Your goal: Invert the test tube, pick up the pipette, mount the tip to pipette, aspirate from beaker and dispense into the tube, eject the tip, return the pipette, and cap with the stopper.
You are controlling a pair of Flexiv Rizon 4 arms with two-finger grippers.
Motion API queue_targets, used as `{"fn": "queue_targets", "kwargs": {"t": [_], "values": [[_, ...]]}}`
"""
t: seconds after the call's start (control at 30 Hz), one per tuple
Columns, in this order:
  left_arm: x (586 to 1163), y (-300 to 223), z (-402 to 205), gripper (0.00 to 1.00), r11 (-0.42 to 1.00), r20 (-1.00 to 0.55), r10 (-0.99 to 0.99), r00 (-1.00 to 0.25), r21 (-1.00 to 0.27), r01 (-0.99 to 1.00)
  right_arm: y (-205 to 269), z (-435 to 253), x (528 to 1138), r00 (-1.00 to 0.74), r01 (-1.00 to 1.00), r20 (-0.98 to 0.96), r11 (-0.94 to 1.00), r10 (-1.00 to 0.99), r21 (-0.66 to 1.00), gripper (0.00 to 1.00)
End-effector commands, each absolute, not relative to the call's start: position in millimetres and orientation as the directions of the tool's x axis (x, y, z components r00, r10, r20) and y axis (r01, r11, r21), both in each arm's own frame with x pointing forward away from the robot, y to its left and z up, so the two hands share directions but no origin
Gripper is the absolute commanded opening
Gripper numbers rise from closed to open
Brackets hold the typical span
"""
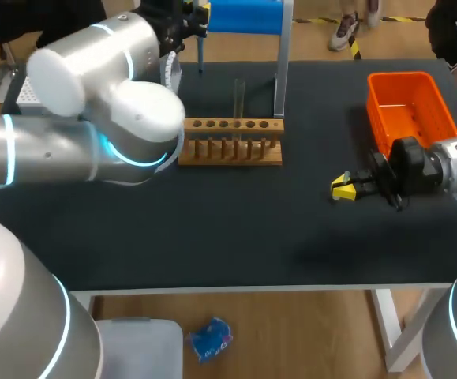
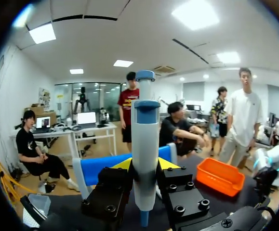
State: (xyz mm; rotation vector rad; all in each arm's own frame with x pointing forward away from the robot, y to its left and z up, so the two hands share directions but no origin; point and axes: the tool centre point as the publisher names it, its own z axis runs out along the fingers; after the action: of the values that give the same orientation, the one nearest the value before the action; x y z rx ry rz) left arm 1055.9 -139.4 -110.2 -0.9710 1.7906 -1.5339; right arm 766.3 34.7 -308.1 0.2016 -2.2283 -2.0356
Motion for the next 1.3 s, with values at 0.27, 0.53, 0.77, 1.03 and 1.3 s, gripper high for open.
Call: {"fn": "queue_targets", "kwargs": {"t": [0.27,0.53,0.77,1.03,1.3], "values": [[960.3,-132.8,-96.5,0.0,0.054,0.077,-0.451,-0.889,-0.992,-0.113,34.7,-308.5,766.3,-0.984,-0.02,-0.004,0.088,-0.177,0.996,0.0],[919.9,-167.7,-97.0,0.0,0.043,0.035,-0.265,-0.964,-0.998,-0.048,34.7,-308.5,766.3,-0.984,-0.02,-0.004,0.088,-0.177,0.996,0.0],[899.4,-195.9,-98.3,0.0,0.016,0.029,-0.091,-0.995,-0.999,-0.031,34.7,-308.5,766.3,-0.984,-0.02,-0.004,0.088,-0.177,0.996,0.0],[896.4,-216.7,-100.1,0.0,0.013,0.014,-0.049,-0.999,-1.0,-0.014,34.7,-308.5,766.3,-0.984,-0.02,-0.004,0.088,-0.177,0.996,0.0],[896.4,-216.7,-100.1,0.0,0.013,0.014,-0.049,-0.999,-1.0,-0.014,34.7,-308.5,766.3,-0.984,-0.02,-0.004,0.088,-0.177,0.996,0.0]]}}
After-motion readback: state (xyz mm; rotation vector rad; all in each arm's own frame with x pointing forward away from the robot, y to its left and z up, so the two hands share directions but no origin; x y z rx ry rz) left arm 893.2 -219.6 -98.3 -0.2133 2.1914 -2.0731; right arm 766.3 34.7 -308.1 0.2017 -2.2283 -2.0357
